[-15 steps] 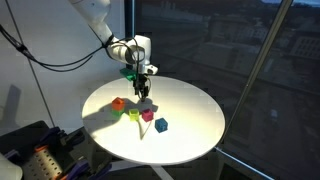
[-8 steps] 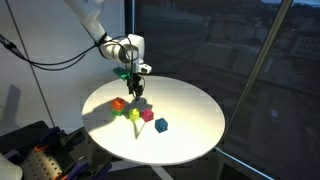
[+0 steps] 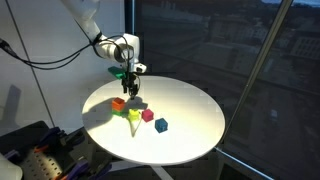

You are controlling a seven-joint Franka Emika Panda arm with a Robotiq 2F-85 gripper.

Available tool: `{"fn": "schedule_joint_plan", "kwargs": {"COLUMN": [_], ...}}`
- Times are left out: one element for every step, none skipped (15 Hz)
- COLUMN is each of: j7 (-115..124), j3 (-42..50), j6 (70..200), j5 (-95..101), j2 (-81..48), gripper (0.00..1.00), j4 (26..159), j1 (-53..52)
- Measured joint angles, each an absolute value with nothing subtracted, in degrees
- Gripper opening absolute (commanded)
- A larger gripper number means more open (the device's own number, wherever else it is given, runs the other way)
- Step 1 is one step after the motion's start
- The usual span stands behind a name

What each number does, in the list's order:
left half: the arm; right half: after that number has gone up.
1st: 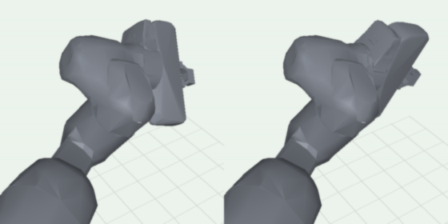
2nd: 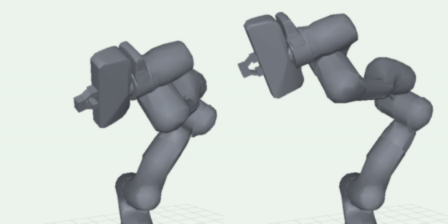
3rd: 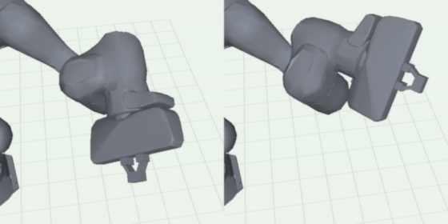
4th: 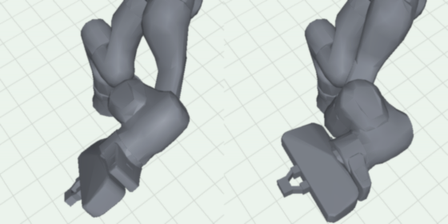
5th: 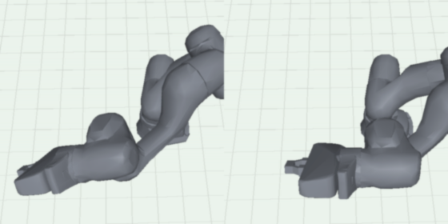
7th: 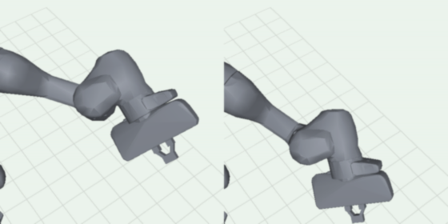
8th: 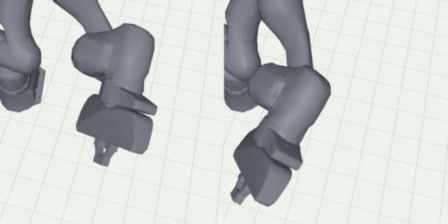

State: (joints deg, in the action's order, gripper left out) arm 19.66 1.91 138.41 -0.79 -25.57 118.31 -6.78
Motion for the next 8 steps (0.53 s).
{"fn": "schedule_joint_plan", "kwargs": {"j7": [19.6, 19.5, 19.4, 19.3, 19.3, 19.2, 19.2, 19.2], "j3": [1.8, 1.8, 1.8, 1.8, 1.8, 1.8, 1.8, 1.8], "j6": [138.4, 138.4, 138.4, 138.4, 138.4, 138.4, 138.4, 138.4], "j5": [-0.8, -0.8, -0.8, -0.8, -0.8, -0.8, -0.8, -0.8], "j2": [-25.4, -25.3, -25.2, -25.2, -25.2, -25.2, -25.2, -25.2], "gripper": [1.00, 1.00, 1.00, 1.00, 1.00, 1.00, 1.00, 1.00], "j4": [118.5, 118.6, 118.7, 118.7, 118.7, 118.7, 118.7, 118.7], "j1": [-6.8, -6.8, -6.8, -6.8, -6.8, -6.8, -6.8, -6.8]}}
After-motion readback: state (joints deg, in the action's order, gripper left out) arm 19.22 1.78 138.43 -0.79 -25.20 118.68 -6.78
